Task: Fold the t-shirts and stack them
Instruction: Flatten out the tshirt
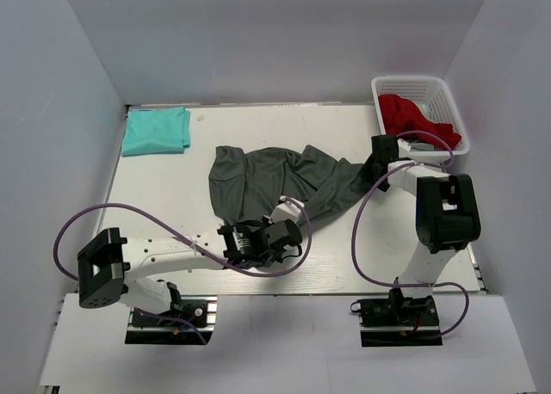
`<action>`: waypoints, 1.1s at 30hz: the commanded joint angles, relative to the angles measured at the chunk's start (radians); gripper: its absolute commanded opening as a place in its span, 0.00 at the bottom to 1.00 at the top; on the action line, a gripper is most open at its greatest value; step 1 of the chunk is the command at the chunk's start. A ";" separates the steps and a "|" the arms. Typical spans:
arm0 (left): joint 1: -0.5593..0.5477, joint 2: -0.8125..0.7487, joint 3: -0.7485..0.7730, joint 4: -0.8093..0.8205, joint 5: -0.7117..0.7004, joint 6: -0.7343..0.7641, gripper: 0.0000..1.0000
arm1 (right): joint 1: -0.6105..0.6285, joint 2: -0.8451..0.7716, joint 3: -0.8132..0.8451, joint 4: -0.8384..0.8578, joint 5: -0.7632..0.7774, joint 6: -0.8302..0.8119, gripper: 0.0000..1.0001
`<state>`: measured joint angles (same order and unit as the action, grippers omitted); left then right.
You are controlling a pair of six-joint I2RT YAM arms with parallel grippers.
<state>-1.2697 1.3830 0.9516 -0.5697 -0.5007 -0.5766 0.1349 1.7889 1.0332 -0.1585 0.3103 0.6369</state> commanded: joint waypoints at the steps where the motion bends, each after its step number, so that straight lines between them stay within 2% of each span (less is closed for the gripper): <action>1: 0.003 -0.042 0.006 -0.010 -0.038 -0.002 0.00 | -0.004 0.037 0.005 0.029 -0.014 -0.012 0.58; 4: 0.003 -0.042 0.027 -0.001 -0.056 0.007 0.00 | -0.001 0.020 -0.005 0.069 -0.002 -0.032 0.47; 5: 0.003 -0.042 0.027 -0.001 -0.080 0.007 0.00 | 0.002 0.015 -0.012 0.074 -0.007 -0.034 0.28; 6: 0.003 -0.042 0.042 -0.001 -0.081 0.007 0.00 | 0.002 0.006 -0.007 0.083 -0.007 -0.036 0.19; 7: 0.003 -0.042 0.055 -0.012 -0.096 0.007 0.00 | -0.001 -0.002 -0.013 0.099 -0.008 -0.039 0.14; 8: 0.003 -0.059 0.055 -0.012 -0.116 0.007 0.00 | -0.003 -0.005 -0.018 0.099 -0.007 -0.042 0.00; 12: 0.003 -0.125 0.064 -0.012 -0.200 0.007 0.00 | 0.003 -0.048 -0.028 0.086 0.000 -0.065 0.00; 14: 0.003 -0.134 0.084 -0.024 -0.270 0.007 0.00 | 0.008 -0.124 -0.041 0.097 -0.005 -0.080 0.00; 16: 0.003 -0.145 0.125 -0.036 -0.315 0.020 0.00 | 0.008 -0.231 -0.059 0.090 -0.007 -0.088 0.00; 19: 0.003 -0.154 0.188 -0.045 -0.465 0.050 0.00 | 0.006 -0.376 -0.053 0.045 -0.002 -0.117 0.00; 22: 0.003 -0.194 0.225 0.019 -0.539 0.095 0.00 | 0.006 -0.544 -0.036 0.022 0.003 -0.151 0.00; 23: 0.003 -0.208 0.225 0.113 -0.526 0.201 0.00 | 0.002 -0.569 -0.022 0.013 0.001 -0.169 0.00; 25: 0.003 -0.257 0.242 0.207 -0.487 0.291 0.00 | 0.005 -0.661 0.011 -0.019 0.004 -0.199 0.00; 29: -0.007 -0.358 0.285 0.252 -0.389 0.441 0.00 | 0.003 -0.784 0.100 -0.088 0.039 -0.241 0.00; 33: -0.007 -0.484 0.309 0.307 -0.181 0.546 0.00 | 0.002 -0.879 0.233 -0.124 0.078 -0.282 0.00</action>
<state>-1.2720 0.9825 1.2163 -0.3515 -0.8261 -0.1661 0.1394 0.9604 1.1576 -0.2535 0.3359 0.4156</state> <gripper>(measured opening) 0.028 0.012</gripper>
